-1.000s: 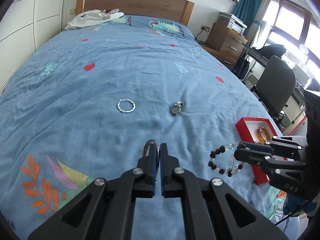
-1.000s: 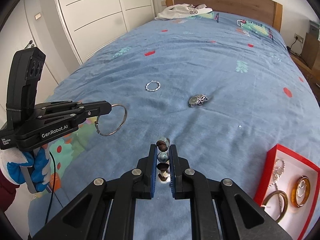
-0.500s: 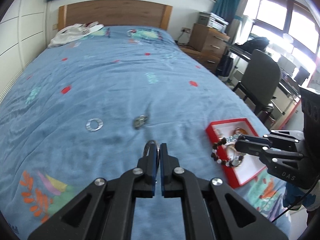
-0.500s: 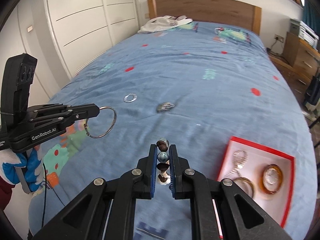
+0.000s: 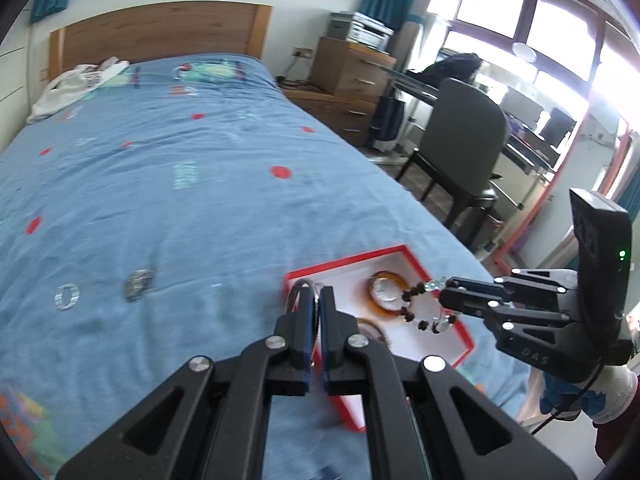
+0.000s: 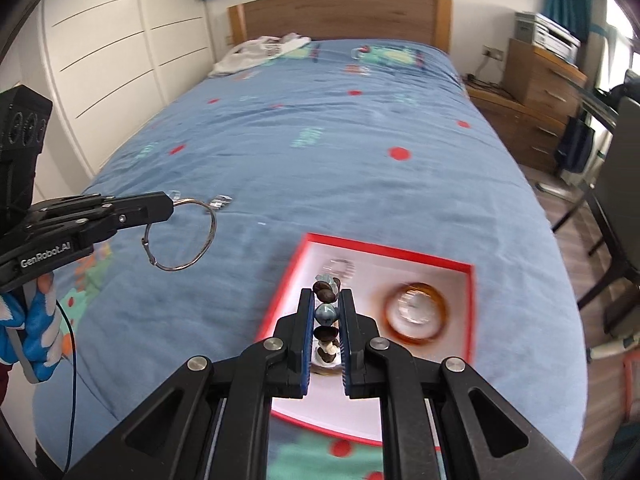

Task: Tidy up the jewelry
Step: 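Carry the bangle and beaded bracelet with both tools over the red box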

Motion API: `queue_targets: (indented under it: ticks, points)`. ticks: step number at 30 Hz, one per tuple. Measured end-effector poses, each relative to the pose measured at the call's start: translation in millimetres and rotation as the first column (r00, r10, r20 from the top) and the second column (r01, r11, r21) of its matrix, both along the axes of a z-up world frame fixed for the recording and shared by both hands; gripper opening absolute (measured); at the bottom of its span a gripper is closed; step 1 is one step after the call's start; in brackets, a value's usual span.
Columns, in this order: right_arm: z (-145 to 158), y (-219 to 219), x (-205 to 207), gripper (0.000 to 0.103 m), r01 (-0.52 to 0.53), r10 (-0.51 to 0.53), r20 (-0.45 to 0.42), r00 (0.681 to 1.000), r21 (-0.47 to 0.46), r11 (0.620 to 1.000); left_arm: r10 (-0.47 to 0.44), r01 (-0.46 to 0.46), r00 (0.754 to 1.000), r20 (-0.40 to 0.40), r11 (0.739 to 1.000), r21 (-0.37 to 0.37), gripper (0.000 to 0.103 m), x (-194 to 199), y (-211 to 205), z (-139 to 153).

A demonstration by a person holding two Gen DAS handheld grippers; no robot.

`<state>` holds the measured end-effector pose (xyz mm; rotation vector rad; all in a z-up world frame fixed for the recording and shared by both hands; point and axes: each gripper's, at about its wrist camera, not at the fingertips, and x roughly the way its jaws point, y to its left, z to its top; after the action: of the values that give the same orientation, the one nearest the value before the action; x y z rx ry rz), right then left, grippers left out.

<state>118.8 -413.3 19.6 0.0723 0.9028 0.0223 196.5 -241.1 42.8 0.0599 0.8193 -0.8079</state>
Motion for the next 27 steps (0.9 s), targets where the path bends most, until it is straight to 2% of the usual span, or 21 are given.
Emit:
queue_targets:
  ticks: [5, 9, 19, 27]
  points:
    - [-10.7, -35.0, -2.7, 0.012, 0.029, -0.028, -0.024, 0.999, 0.003, 1.0, -0.046, 0.046, 0.998, -0.029, 0.999, 0.001, 0.003, 1.4, -53.3, -13.7]
    - [-27.2, -56.4, 1.1, 0.012, 0.039, -0.038, -0.044, 0.998, 0.024, 0.999, -0.053, 0.054, 0.997, -0.05, 0.998, 0.024, 0.003, 6.2, -79.9, -30.8]
    - [-68.0, -79.4, 29.3, 0.012, 0.033, -0.027, -0.074, 0.997, 0.072, 0.997, -0.02, 0.028, 0.995, -0.093, 0.996, 0.082, 0.003, 30.8, -97.3, -73.4]
    - [-88.1, -94.2, 45.6, 0.012, 0.047, -0.041, -0.095, 0.995, 0.065, 0.997, -0.048, 0.059, 0.991, -0.122, 0.994, 0.089, 0.003, 33.8, -116.9, -98.5]
